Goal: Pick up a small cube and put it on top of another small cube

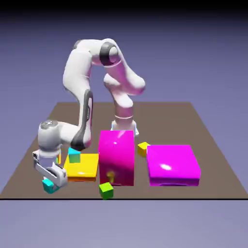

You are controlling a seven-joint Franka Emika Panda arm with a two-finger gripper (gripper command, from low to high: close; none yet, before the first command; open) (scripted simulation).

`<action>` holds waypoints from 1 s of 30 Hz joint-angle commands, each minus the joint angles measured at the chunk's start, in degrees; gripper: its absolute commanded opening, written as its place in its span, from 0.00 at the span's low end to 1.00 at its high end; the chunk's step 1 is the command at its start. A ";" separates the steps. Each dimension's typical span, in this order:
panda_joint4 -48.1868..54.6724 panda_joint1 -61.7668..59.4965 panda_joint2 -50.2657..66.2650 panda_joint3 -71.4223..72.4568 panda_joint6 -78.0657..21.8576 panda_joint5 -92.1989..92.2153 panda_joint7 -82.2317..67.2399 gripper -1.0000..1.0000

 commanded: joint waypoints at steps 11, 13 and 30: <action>-19.40 -4.52 -22.84 3.30 -4.29 -0.46 16.10 0.00; -22.93 -5.34 -27.00 3.90 -5.06 -0.54 19.03 0.00; -34.82 -8.00 -28.29 3.58 4.70 -9.05 34.88 1.00</action>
